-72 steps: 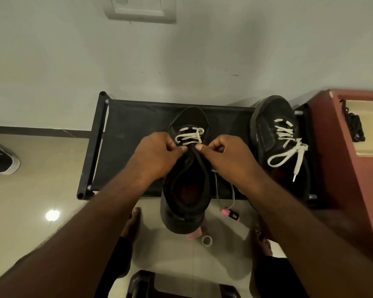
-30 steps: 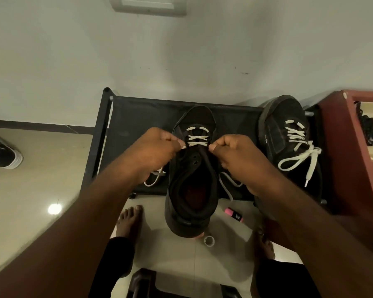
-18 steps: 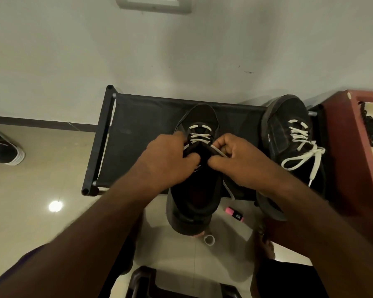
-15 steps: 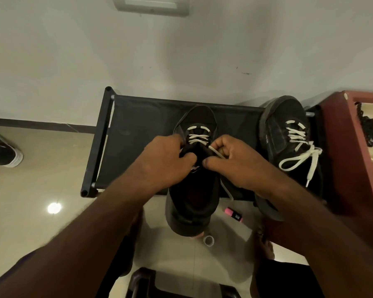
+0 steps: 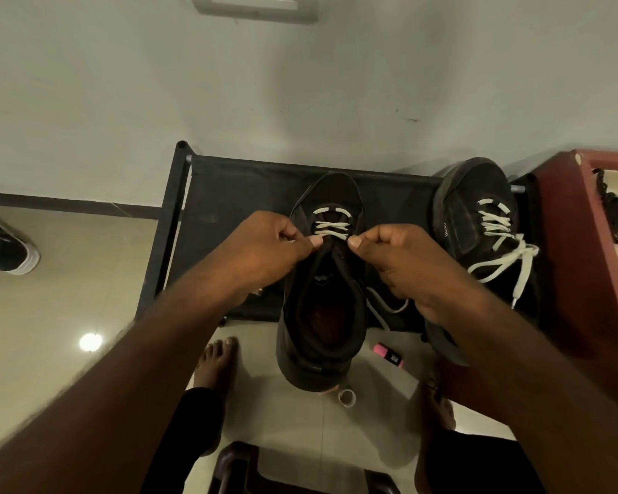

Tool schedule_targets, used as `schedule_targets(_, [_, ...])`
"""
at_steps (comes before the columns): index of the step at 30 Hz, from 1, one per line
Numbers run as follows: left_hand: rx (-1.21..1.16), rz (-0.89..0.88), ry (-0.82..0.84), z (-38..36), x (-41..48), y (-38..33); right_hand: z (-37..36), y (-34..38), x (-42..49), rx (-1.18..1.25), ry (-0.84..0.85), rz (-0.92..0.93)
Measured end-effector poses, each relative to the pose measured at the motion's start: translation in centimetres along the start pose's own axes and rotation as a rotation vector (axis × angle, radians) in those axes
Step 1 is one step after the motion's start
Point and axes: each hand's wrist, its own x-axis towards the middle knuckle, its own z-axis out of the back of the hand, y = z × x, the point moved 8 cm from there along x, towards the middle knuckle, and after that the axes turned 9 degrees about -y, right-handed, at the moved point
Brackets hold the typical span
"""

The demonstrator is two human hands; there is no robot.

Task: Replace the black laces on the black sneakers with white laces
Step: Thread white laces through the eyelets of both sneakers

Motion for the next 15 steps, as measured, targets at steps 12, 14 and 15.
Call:
schedule_targets(12, [-0.091,0.100,0.025,-1.2,0.1,0.3,-0.5,0.7,-0.3,-0.187,-0.009,0.067])
schedule_targets(14, [-0.073,0.074,0.016,-1.0,0.3,0.1,-0.9,1.3,-0.8,-0.274,0.037,0.106])
schedule_targets(15, [-0.070,0.067,0.014,-0.9,0.3,0.1,-0.9,1.2,-0.7,-0.296,0.021,0.124])
